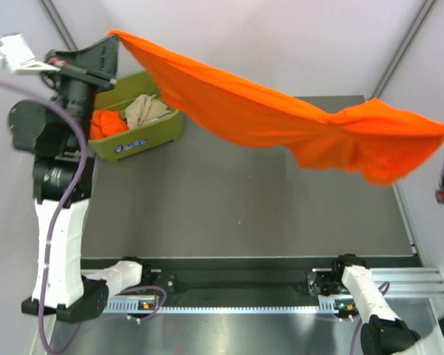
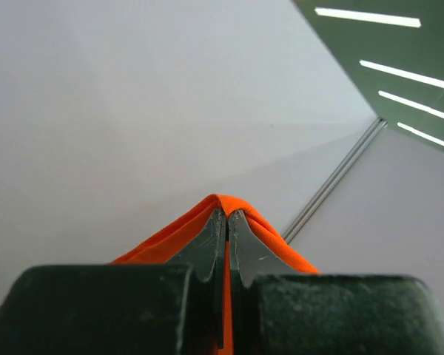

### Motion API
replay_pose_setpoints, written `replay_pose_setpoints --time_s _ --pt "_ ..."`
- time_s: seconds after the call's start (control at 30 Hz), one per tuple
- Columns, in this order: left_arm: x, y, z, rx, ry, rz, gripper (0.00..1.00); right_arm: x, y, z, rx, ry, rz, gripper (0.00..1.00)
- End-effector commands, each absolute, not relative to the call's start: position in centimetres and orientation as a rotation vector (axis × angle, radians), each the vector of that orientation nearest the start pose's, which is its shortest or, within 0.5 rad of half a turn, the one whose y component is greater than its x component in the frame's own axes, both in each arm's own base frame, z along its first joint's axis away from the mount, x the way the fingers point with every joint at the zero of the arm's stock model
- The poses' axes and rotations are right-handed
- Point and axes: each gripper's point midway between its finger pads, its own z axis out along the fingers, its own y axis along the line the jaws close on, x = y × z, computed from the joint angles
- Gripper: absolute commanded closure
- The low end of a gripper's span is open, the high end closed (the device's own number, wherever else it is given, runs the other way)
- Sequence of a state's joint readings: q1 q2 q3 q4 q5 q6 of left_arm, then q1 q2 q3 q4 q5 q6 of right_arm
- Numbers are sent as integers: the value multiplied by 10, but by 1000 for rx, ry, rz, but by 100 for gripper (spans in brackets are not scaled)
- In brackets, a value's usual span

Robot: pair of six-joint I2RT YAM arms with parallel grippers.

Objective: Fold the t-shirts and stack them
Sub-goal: Flatten the tshirt out

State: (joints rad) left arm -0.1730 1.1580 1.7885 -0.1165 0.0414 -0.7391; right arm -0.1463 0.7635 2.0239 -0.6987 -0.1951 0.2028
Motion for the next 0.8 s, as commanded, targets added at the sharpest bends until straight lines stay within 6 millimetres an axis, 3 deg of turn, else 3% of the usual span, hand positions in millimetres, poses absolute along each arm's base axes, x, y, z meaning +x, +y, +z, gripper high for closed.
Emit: replay_pose_setpoints --time_s 0.0,0.03,0.07,0.13,0.2,0.3,0.33,0.4,0.43,0.5,0.53,0.6,0.63,0.67,0.7,0.77 --pt "260 -66 684 -295 904 -817 100 50 44 651 -6 1012 214 100" --pt "240 -61 699 -281 857 -812 100 29 48 662 -17 963 218 100" --pt "232 -58 704 -282 844 -800 100 25 50 664 -7 959 240 100" --pt "214 -50 721 -277 795 -763 100 24 52 665 -4 956 265 100" --pt "211 -47 724 -277 790 -739 100 31 51 665 11 959 285 100" --pt "225 -44 715 -312 819 -714 100 58 45 648 50 1018 296 100" --pt "240 -47 704 -317 853 -707 100 77 40 638 75 1054 293 100" --pt "260 -52 690 -331 901 -712 100 94 35 628 91 1092 281 100" --pt "284 -57 672 -339 957 -705 100 116 29 614 113 1143 271 100" --pt "308 -68 650 -335 1024 -726 100 139 22 598 126 1190 241 100" --pt "330 -75 626 -335 1071 -728 100 161 15 573 149 1248 229 100" --pt "353 -84 595 -342 1134 -751 100 182 10 558 151 1253 209 100" --pt "378 -90 559 -357 1208 -742 100 207 4 522 175 1327 200 100" --pt "389 -95 539 -357 1256 -744 100 218 1 516 170 1314 187 100" --pt "412 -102 503 -363 1344 -736 100 241 -5 477 191 1396 178 100" --pt "434 -117 478 -330 1378 -781 100 264 -11 455 200 1411 161 100"
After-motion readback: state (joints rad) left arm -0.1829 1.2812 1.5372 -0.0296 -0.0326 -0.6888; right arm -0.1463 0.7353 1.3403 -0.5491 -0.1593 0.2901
